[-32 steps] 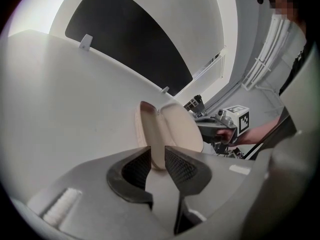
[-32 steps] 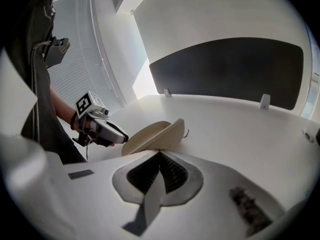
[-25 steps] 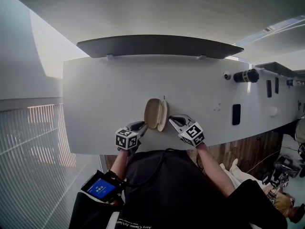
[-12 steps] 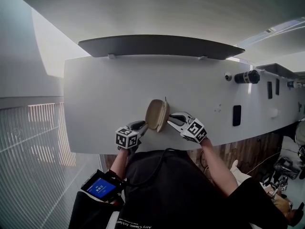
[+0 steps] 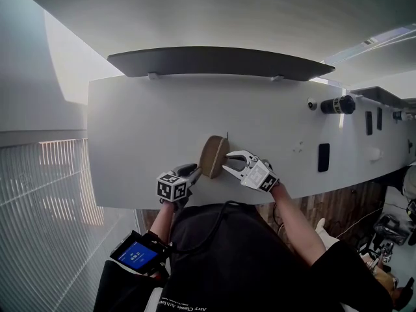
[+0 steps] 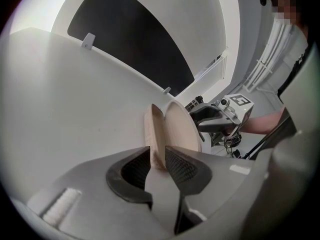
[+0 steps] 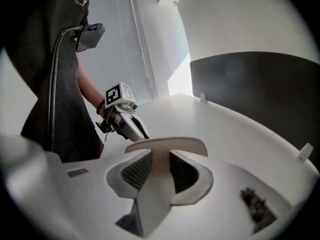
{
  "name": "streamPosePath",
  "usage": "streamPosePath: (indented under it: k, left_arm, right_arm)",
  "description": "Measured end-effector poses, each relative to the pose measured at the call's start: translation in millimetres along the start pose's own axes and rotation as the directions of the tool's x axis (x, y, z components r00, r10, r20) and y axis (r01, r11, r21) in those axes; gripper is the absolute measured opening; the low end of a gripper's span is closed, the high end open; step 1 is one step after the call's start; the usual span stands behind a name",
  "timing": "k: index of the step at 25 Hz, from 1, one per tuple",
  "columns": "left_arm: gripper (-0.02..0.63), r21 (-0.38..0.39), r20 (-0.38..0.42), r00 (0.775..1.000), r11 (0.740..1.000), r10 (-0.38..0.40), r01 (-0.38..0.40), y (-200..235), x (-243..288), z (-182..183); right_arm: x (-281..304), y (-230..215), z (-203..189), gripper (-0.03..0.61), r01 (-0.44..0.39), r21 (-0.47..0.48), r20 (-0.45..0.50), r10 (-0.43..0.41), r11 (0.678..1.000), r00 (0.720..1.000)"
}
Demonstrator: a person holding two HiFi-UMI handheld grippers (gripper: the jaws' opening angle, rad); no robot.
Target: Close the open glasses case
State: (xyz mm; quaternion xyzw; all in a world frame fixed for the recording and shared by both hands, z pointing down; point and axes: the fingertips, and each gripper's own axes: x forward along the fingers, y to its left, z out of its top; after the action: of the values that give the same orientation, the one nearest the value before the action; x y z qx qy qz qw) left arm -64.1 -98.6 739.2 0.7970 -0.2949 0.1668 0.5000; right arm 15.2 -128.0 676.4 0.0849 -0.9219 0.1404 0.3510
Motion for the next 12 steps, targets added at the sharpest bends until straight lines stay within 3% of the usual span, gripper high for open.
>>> streamPosePath:
  k: [5, 12]
  left_arm:
    - [0.109, 0.016, 0.026, 0.999, 1.000, -0.019, 0.018, -7.6, -4.3, 7.9]
    - [0.131, 0.131, 0.040, 0.998, 0.991, -0.040, 0.035, -38.7, -8.2, 26.4]
  right_arm:
    - [7.4, 2.2, 10.1, 0.104, -0.025, -0.109, -0.024, 0.023, 0.994, 0.999]
    - [23.8, 3.9, 20.8, 0.104, -0.031, -0.164, -0.036, 0.025, 0.986, 0.999]
